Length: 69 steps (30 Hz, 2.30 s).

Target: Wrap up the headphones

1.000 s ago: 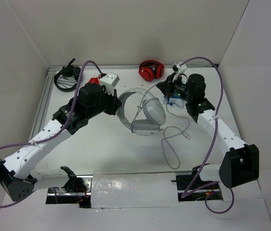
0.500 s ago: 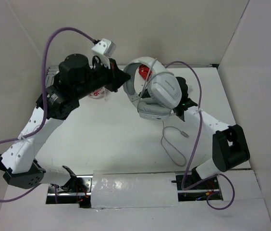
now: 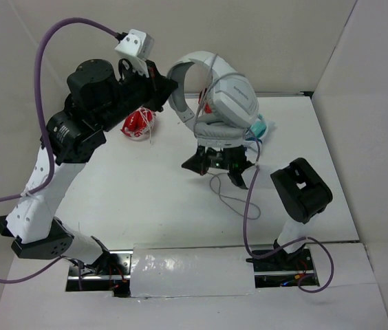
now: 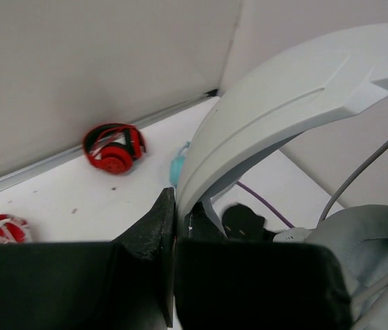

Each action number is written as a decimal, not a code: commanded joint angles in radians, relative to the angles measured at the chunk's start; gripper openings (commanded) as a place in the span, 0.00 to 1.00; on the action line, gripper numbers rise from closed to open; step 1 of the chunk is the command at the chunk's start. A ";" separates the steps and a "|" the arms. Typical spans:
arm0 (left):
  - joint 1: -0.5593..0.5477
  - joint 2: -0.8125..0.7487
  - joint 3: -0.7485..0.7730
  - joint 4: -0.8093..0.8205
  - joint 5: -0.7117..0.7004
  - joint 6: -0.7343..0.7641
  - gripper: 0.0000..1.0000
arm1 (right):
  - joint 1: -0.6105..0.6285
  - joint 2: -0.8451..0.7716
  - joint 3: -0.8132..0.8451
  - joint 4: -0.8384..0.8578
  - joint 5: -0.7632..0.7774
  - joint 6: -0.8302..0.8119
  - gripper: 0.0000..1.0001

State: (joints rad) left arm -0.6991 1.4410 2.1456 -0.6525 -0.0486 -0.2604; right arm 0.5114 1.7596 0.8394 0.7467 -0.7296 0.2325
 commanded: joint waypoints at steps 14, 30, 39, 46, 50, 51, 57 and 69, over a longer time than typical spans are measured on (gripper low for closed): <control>0.250 0.251 0.014 0.062 -0.218 -0.395 0.00 | 0.340 -0.241 -0.286 -0.016 0.369 0.145 0.00; 0.405 0.447 -0.063 -0.027 -0.298 -0.484 0.00 | 0.699 -0.558 -0.117 -0.850 1.212 0.267 0.00; 0.273 0.257 -0.507 0.132 -0.419 -0.349 0.00 | 0.675 -0.749 0.058 -0.975 1.461 0.009 0.00; 0.190 0.096 -0.740 0.203 -0.283 -0.297 0.00 | 0.475 -0.712 0.260 -0.954 1.281 -0.270 0.00; 0.129 0.010 -0.820 0.154 -0.225 -0.255 0.00 | 0.377 -0.684 0.285 -0.873 1.250 -0.412 0.00; 0.116 -0.004 -0.831 0.134 -0.217 -0.254 0.00 | 0.331 -0.674 0.294 -0.865 1.234 -0.423 0.00; 0.003 -0.096 -0.924 0.132 -0.142 -0.172 0.00 | 0.162 -0.600 0.334 -0.790 1.017 -0.486 0.00; -0.079 -0.215 -0.963 0.152 -0.120 -0.158 0.00 | -0.028 -0.549 0.189 -0.635 0.822 -0.310 0.00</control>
State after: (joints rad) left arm -0.7738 1.3106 1.1774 -0.5083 -0.1875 -0.4225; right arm 0.5442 1.2469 1.0710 -0.0628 0.1215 -0.1646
